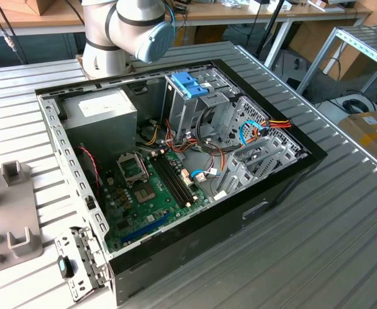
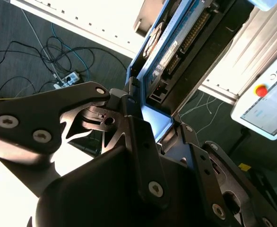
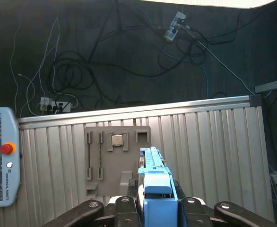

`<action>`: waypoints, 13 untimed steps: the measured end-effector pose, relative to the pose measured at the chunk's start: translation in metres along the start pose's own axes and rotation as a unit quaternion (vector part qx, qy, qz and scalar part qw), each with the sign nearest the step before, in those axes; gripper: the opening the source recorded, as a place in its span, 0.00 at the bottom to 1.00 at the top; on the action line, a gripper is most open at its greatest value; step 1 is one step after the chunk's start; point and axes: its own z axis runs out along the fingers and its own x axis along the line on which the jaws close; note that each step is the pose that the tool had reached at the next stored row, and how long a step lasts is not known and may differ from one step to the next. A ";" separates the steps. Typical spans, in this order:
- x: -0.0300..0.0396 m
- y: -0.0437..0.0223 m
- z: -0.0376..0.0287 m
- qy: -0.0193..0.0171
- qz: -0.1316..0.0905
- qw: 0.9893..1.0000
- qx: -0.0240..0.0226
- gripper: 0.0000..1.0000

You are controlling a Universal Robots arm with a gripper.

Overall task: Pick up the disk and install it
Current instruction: 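Pick up the disk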

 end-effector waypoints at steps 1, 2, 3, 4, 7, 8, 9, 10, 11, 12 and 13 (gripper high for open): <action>0.0000 0.0000 -0.0009 0.000 0.000 1.000 0.000 0.37; -0.0001 0.0000 -0.0017 0.000 0.000 1.000 0.000 0.37; -0.0001 0.0000 -0.0024 0.000 0.000 1.000 0.000 0.37; -0.0001 0.0000 -0.0031 0.000 0.000 1.000 0.000 0.37; -0.0001 0.0000 -0.0050 0.000 0.000 1.000 0.000 0.37; -0.0002 0.0000 -0.0056 0.000 0.000 1.000 0.000 0.37; -0.0002 0.0000 -0.0067 0.000 0.000 1.000 0.000 0.37; -0.0002 0.0000 -0.0077 0.000 0.000 1.000 0.000 0.37; -0.0003 0.0000 -0.0087 0.000 0.000 1.000 0.000 0.37; -0.0003 0.0000 -0.0094 0.000 0.000 1.000 0.000 0.37; -0.0003 0.0001 -0.0102 0.000 0.000 1.000 0.000 0.37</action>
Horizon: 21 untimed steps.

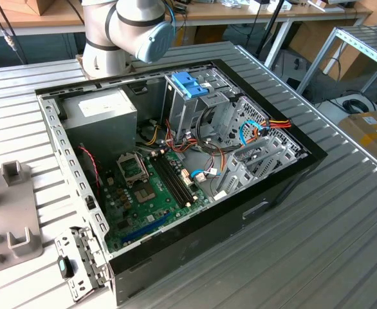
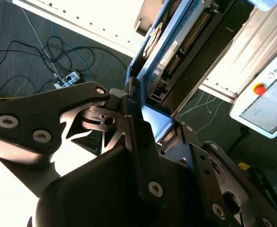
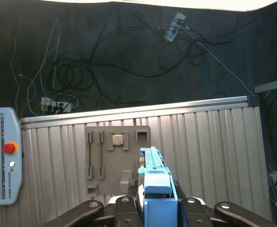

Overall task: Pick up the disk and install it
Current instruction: 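Pick up the disk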

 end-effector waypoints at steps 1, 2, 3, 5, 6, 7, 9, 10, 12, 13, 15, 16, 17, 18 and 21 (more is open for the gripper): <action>0.0000 0.0000 -0.0013 0.000 0.000 1.000 0.000 0.37; -0.0001 0.0000 -0.0020 0.000 0.000 1.000 0.000 0.37; -0.0001 0.0001 -0.0027 0.000 0.000 1.000 0.000 0.37; -0.0001 0.0001 -0.0042 0.000 0.000 1.000 0.000 0.37; -0.0001 0.0001 -0.0050 0.000 0.000 1.000 0.000 0.37; -0.0002 0.0001 -0.0057 0.000 0.000 1.000 0.000 0.37; -0.0002 0.0002 -0.0083 0.000 0.000 1.000 0.000 0.37; -0.0003 0.0002 -0.0097 0.000 0.000 1.000 0.000 0.37; -0.0003 0.0002 -0.0114 0.000 0.000 1.000 0.000 0.37; -0.0003 0.0003 -0.0125 0.000 0.000 1.000 0.000 0.37; -0.0004 0.0004 -0.0141 0.000 0.000 1.000 0.000 0.37; -0.0004 0.0004 -0.0148 0.000 0.000 1.000 0.000 0.37; -0.0004 0.0004 -0.0154 0.000 0.000 1.000 0.000 0.37; -0.0004 0.0004 -0.0161 0.000 0.000 1.000 0.000 0.37; -0.0005 0.0004 -0.0174 0.000 0.000 1.000 0.000 0.37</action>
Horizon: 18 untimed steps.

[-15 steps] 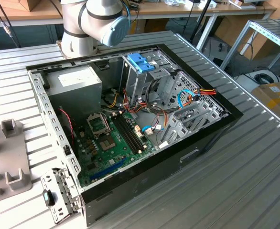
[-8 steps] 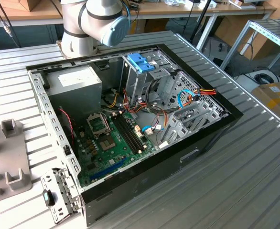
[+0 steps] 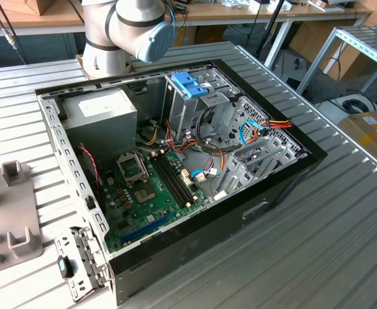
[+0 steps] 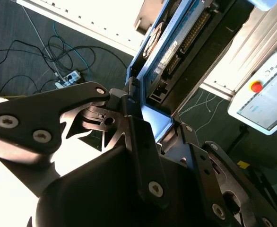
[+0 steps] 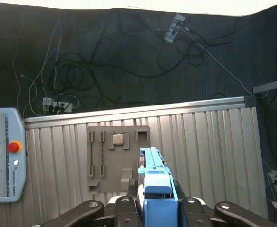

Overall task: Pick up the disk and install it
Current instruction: 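Pick up the disk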

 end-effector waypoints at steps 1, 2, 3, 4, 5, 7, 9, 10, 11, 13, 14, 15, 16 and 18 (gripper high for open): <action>0.0000 0.0000 0.0000 0.000 0.000 1.000 0.000 0.37; 0.0000 0.0000 0.0000 0.000 0.000 1.000 0.000 0.37; 0.0000 0.0000 0.0001 0.000 0.000 1.000 0.000 0.37; 0.0001 0.0000 0.0001 0.000 0.000 1.000 0.000 0.37; 0.0009 -0.0001 0.0003 0.000 0.000 1.000 0.000 0.37; 0.0058 -0.0019 0.0022 0.000 0.000 1.000 0.000 0.37; 0.0131 -0.0055 0.0061 0.000 0.000 1.000 0.000 0.37; 0.0151 -0.0068 0.0076 0.000 0.000 1.000 0.000 0.37; 0.0172 -0.0082 0.0094 0.000 0.000 1.000 0.000 0.37; 0.0255 -0.0130 0.0158 0.000 0.000 1.000 0.000 0.37; 0.0303 -0.0162 0.0193 0.000 0.000 1.000 0.000 0.37; 0.0324 -0.0178 0.0211 0.000 0.000 1.000 0.000 0.37; 0.0341 -0.0199 0.0228 -0.001 0.000 1.000 0.000 0.37; 0.0368 -0.0248 0.0259 0.000 0.000 1.000 0.000 0.37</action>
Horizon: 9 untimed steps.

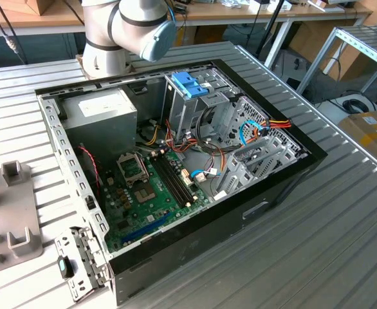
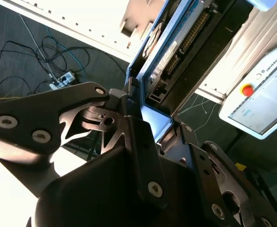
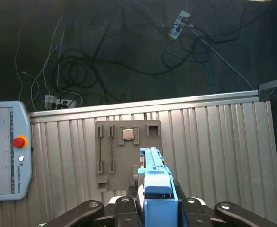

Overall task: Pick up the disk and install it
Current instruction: 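Pick up the disk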

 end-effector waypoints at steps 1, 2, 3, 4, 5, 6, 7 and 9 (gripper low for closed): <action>0.0020 -0.0060 0.0028 0.000 0.000 1.000 0.000 0.37; 0.0030 -0.0104 0.0046 0.000 0.000 1.000 0.000 0.37; 0.0036 -0.0148 0.0060 0.000 0.000 1.000 0.000 0.37; 0.0041 -0.0199 0.0073 0.000 0.000 1.000 0.000 0.37; 0.0044 -0.0241 0.0084 0.000 0.000 1.000 0.000 0.37; 0.0047 -0.0296 0.0097 0.000 0.000 1.000 0.000 0.37; 0.0050 -0.0343 0.0109 0.000 0.000 1.000 0.000 0.37; 0.0055 -0.0437 0.0132 0.000 0.000 1.000 0.000 0.37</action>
